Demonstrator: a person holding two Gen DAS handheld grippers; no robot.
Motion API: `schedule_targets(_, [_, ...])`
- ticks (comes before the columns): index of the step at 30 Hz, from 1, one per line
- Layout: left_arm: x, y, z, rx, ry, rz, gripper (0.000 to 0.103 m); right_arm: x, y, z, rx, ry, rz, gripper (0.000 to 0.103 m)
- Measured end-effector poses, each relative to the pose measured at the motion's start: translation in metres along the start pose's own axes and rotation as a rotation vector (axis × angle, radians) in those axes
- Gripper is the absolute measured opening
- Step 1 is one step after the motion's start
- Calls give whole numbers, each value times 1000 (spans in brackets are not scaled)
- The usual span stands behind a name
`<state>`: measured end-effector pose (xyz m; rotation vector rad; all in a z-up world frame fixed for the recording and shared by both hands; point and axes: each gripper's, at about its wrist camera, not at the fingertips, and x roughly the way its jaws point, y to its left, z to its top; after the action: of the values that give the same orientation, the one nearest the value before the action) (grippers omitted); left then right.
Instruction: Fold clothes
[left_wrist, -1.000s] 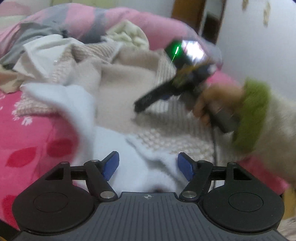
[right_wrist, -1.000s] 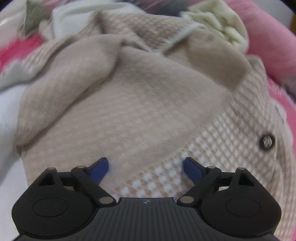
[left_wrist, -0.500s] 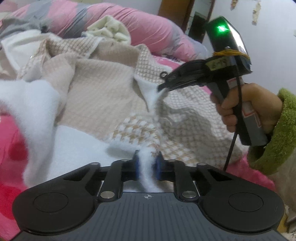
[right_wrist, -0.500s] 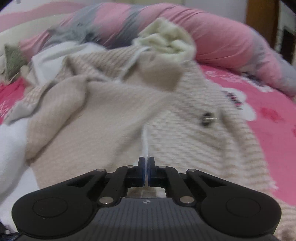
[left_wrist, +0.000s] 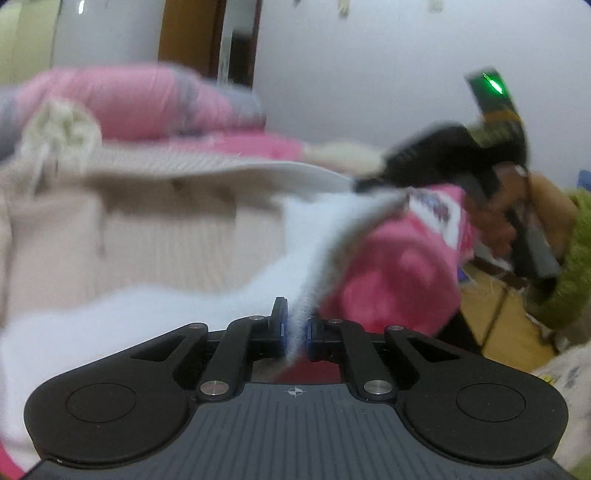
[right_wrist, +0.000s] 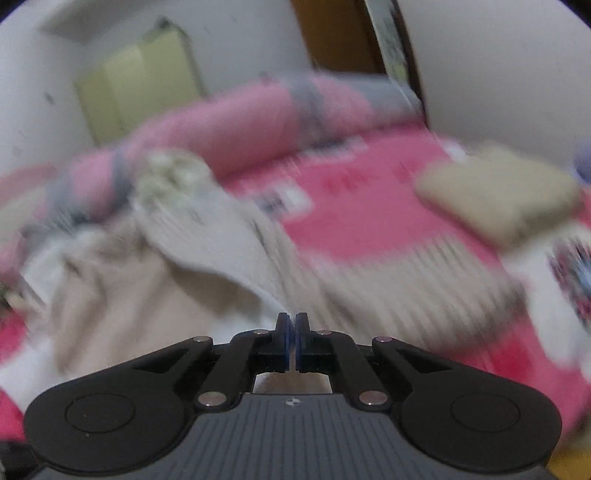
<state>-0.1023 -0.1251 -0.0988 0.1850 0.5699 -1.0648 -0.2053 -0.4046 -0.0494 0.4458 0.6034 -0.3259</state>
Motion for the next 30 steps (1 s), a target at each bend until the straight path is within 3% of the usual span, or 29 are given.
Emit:
schedule_targets(2, [3,6,-6,-44,50,-13,12,7,-15,-16,28,69,-9,2])
schedule_targets(4, [-4,8,-7,-62,64,-14,23,5,-17,-18,8,65,-36,3])
schedule_targets(6, [-16,7,-10,-79,61,-11,41,-3,-11,-8,-56,4,-81,3])
schedule_targets(9, [-35,13,-16,-142,49,7,46,-20,5,9,-128,-101,-41,4])
schedule_targets(10, [-42,15,-19,-178,47,14,47,-23,11,13,-156,-117,17,6])
schedule_targets(12, [-51,24,-26,-264,44,18,48,-25,29,20,-236,-104,178,23])
schedule_targets(14, [-54,36,-32,-343,51,18,49,-14,57,21,-358,-32,339,79])
schedule_targets(16, [-57,44,-37,-419,62,18,52,3,87,11,-513,66,486,91])
schedule_targets(18, [-55,54,-44,-500,68,9,54,18,115,-6,-679,158,579,91])
schedule_targets(21, [-55,66,-50,-616,60,-1,54,34,146,-32,-904,265,606,91])
schedule_targets(22, [-56,69,-51,-649,44,-8,54,40,150,-39,-956,305,599,84])
schedule_targets(23, [-59,72,-52,-666,30,-15,54,46,154,-46,-1007,344,591,68])
schedule_targets(24, [-61,73,-51,-676,12,-21,54,49,156,-53,-1057,365,566,64])
schedule_targets(26, [-64,74,-48,-681,-16,-41,55,46,158,-63,-1151,346,523,40])
schedule_targets(28, [-64,76,-45,-689,-33,-58,55,38,161,-59,-1138,341,513,21])
schedule_targets(30, [-61,77,-42,-702,-43,-72,55,30,159,-49,-1066,346,542,16])
